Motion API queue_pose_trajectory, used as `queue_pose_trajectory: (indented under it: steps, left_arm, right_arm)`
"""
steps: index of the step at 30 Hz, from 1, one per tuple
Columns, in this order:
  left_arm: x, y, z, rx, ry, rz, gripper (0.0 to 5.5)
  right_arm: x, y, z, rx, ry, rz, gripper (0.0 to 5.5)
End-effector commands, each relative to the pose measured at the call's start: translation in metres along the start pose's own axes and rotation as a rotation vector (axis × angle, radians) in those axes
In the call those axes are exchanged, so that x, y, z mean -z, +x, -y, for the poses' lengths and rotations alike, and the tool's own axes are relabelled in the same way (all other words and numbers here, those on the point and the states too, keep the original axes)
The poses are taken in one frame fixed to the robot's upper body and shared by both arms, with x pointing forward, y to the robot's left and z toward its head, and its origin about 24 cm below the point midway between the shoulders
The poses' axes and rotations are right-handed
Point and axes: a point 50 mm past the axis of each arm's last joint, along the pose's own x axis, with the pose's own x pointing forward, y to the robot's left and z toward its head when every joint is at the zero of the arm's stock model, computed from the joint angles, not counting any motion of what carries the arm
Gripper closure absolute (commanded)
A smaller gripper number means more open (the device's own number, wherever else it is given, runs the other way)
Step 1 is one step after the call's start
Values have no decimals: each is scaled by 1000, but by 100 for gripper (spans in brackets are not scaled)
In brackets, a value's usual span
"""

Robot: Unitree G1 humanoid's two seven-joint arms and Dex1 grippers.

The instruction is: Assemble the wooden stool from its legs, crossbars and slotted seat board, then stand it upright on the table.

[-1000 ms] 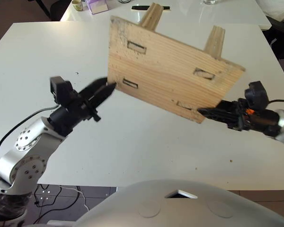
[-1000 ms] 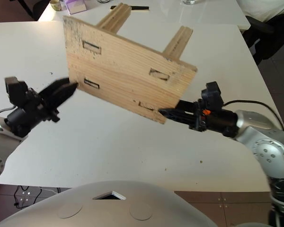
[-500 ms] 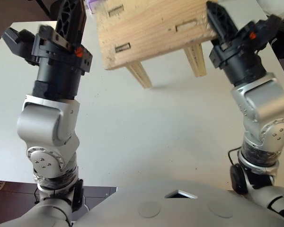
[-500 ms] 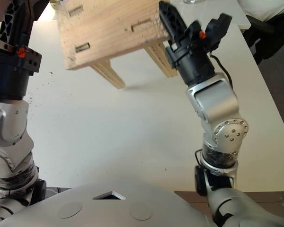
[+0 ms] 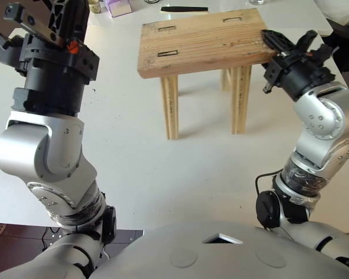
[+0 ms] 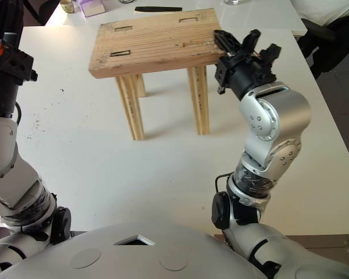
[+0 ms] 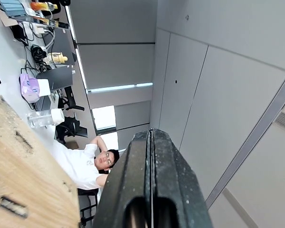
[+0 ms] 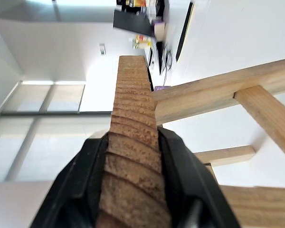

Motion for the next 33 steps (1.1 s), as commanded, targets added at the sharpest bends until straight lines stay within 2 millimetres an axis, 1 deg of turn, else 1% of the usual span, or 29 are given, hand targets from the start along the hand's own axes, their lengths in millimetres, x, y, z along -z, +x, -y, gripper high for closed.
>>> queue_pose_trajectory:
  steps: [1, 4, 7, 9, 13, 15, 17, 18, 23, 27, 29, 33]
  left_arm:
    - [-6, 2, -10, -12, 32, 27, 550]
    - [-14, 2, -21, -22, 63, 76, 550]
    - [-20, 4, -30, -37, 91, 111, 550]
    - [-24, 2, -37, -59, 110, 136, 550]
    - [-31, -1, -50, -116, 148, 198, 550]
    - [-32, -2, -52, -130, 158, 211, 550]
    - [-33, 0, -55, -141, 167, 212, 550]
    - [-33, 1, -57, -150, 176, 213, 550]
    - [-37, 5, -61, -180, 216, 231, 550]
    - [-37, 6, -62, -187, 235, 253, 550]
    - [-38, 6, -61, -185, 246, 266, 550]
    - [-42, 6, -60, -181, 269, 295, 550]
  right_arm:
    - [-2, 3, 18, 42, 4, -28, 420]
    - [-7, 5, 38, 86, -9, -6, 420]
    - [-10, 1, 52, 106, -51, 29, 420]
    - [-8, -2, 58, 103, -81, 27, 420]
    - [-6, -3, 63, 86, -138, 54, 420]
    - [-4, -2, 62, 59, -165, 64, 419]
    - [-5, 0, 57, 18, -231, 94, 418]
    - [-6, 1, 54, 3, -256, 109, 381]
    - [-5, 4, 49, -51, -339, 123, 309]
    - [-5, 6, 44, -69, -369, 130, 252]
    - [-7, 7, 41, -77, -393, 125, 211]
    - [-13, 7, 34, -117, -446, 111, 211]
